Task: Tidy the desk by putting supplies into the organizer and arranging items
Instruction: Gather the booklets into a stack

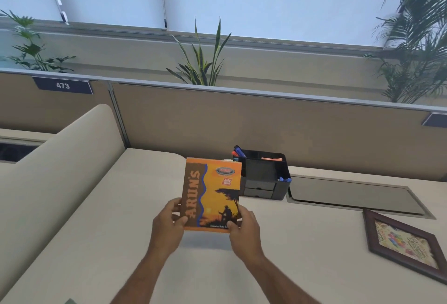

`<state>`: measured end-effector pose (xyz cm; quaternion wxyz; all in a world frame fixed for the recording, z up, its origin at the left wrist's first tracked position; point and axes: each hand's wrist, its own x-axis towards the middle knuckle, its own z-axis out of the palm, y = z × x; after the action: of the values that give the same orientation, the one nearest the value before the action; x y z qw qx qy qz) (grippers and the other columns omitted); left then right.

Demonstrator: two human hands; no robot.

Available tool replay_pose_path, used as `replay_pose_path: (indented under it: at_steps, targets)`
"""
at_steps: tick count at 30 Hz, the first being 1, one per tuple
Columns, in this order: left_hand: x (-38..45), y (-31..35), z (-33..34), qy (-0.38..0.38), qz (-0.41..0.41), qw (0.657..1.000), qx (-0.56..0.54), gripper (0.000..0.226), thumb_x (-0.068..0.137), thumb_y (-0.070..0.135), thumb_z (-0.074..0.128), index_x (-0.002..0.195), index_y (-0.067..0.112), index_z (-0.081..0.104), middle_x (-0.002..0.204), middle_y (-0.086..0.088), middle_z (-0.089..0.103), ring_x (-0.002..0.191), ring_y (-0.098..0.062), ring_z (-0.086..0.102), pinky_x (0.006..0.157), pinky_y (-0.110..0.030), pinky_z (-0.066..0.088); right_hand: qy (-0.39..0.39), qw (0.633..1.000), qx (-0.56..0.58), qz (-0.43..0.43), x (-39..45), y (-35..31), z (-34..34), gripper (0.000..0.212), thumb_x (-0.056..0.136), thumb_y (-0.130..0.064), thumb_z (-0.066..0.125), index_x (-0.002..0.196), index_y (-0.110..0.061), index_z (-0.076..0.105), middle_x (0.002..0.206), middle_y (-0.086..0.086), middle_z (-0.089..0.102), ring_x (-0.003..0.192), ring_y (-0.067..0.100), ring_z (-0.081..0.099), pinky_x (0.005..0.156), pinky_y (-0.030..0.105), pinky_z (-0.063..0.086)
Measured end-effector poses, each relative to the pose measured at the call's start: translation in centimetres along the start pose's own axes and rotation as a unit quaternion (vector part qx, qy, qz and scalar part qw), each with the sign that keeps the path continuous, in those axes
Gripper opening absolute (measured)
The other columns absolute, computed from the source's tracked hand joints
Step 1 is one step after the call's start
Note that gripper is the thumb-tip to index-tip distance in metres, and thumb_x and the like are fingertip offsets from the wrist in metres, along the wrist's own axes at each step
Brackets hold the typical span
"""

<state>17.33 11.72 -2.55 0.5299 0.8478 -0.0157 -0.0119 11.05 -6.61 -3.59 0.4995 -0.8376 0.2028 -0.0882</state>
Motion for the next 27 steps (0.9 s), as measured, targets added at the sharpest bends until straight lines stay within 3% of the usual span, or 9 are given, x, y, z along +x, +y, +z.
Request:
replay_pose_path:
  at_steps: [3, 8, 11, 16, 20, 23, 27]
  targets:
    - [3.8, 0.0, -0.8, -0.005, 0.0, 1.0, 0.013, 0.044, 0.082, -0.008, 0.064, 0.111, 0.025, 0.064, 0.096, 0.0, 0.067, 0.074, -0.013, 0.066, 0.064, -0.022, 0.05, 0.005, 1.0, 0.023, 0.019, 2.7, -1.0, 1.9, 0.037, 0.09, -0.003, 0.061, 0.123, -0.022, 0.059, 0.109, -0.001, 0.058, 0.1, 0.01, 0.059, 0.079, 0.016, 0.048]
    - [9.3, -0.9, -1.1, -0.034, -0.017, 0.998, 0.052, 0.038, 0.084, -0.003, 0.063, 0.114, 0.02, 0.069, 0.1, -0.001, 0.069, 0.078, -0.02, 0.066, 0.075, -0.034, 0.054, 0.017, 0.995, 0.073, 0.07, 6.6, -1.8, 4.1, 0.033, 0.09, -0.003, 0.064, 0.118, -0.019, 0.063, 0.099, -0.004, 0.066, 0.095, 0.012, 0.064, 0.075, 0.022, 0.053]
    - [11.5, -1.5, -0.5, -0.041, -0.017, 0.997, 0.07, 0.033, 0.084, 0.001, 0.064, 0.111, 0.019, 0.072, 0.097, 0.0, 0.07, 0.082, -0.021, 0.065, 0.077, -0.033, 0.052, 0.034, 0.992, 0.078, 0.092, 8.3, -1.5, 5.1, 0.028, 0.088, -0.003, 0.065, 0.112, -0.019, 0.066, 0.093, -0.003, 0.065, 0.089, 0.014, 0.063, 0.068, 0.02, 0.05]
    - [13.4, -2.7, 1.1, -0.05, -0.026, 0.995, 0.087, 0.024, 0.086, 0.01, 0.066, 0.108, 0.014, 0.073, 0.094, -0.002, 0.07, 0.085, -0.021, 0.063, 0.071, -0.027, 0.045, 0.064, 0.989, 0.047, 0.121, 10.5, -0.2, 6.8, 0.021, 0.085, -0.007, 0.065, 0.101, -0.019, 0.072, 0.083, -0.005, 0.069, 0.085, 0.019, 0.065, 0.075, 0.034, 0.056]
    - [14.3, -3.6, 2.3, -0.048, -0.028, 0.993, 0.106, 0.019, 0.089, 0.019, 0.066, 0.104, 0.009, 0.073, 0.097, -0.007, 0.072, 0.087, -0.023, 0.064, 0.072, -0.027, 0.046, 0.077, 0.989, 0.027, 0.125, 11.6, 0.5, 7.7, 0.014, 0.085, -0.006, 0.066, 0.094, -0.015, 0.073, 0.08, -0.003, 0.07, 0.081, 0.019, 0.067, 0.074, 0.032, 0.057]
    - [15.0, -4.3, 2.7, -0.032, -0.039, 0.993, 0.109, 0.018, 0.089, 0.02, 0.067, 0.097, 0.007, 0.074, 0.091, -0.01, 0.074, 0.088, -0.03, 0.067, 0.078, -0.036, 0.054, 0.091, 0.987, 0.015, 0.128, 12.3, 0.7, 8.2, 0.009, 0.083, -0.009, 0.07, 0.091, -0.012, 0.073, 0.074, -0.004, 0.068, 0.081, 0.021, 0.068, 0.075, 0.037, 0.058]
    - [14.7, -4.7, 2.9, 0.028, -0.049, 0.995, 0.084, 0.023, 0.082, 0.018, 0.075, 0.103, 0.006, 0.074, 0.095, -0.01, 0.075, 0.091, -0.026, 0.07, 0.087, -0.035, 0.054, 0.11, 0.987, -0.003, 0.114, 12.3, 1.3, 8.6, 0.011, 0.081, -0.013, 0.072, 0.091, -0.013, 0.074, 0.081, -0.003, 0.075, 0.078, 0.018, 0.07, 0.073, 0.038, 0.06]
